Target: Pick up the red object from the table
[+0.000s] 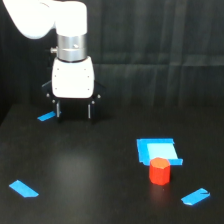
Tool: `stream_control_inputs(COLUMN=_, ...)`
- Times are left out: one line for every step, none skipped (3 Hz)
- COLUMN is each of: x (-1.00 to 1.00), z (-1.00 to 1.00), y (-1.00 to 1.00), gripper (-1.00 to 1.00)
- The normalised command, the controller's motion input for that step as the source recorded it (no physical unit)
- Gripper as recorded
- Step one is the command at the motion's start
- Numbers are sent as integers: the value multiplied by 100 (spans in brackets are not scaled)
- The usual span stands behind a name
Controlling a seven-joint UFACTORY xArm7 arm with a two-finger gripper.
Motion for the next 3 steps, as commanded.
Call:
stream_control_inputs(x=100, z=-7, y=-69, gripper=95)
stream_control_inputs(x=100, z=-22, y=-68, gripper=100)
stream_control_inputs(x=81, z=-14, y=-60, gripper=98)
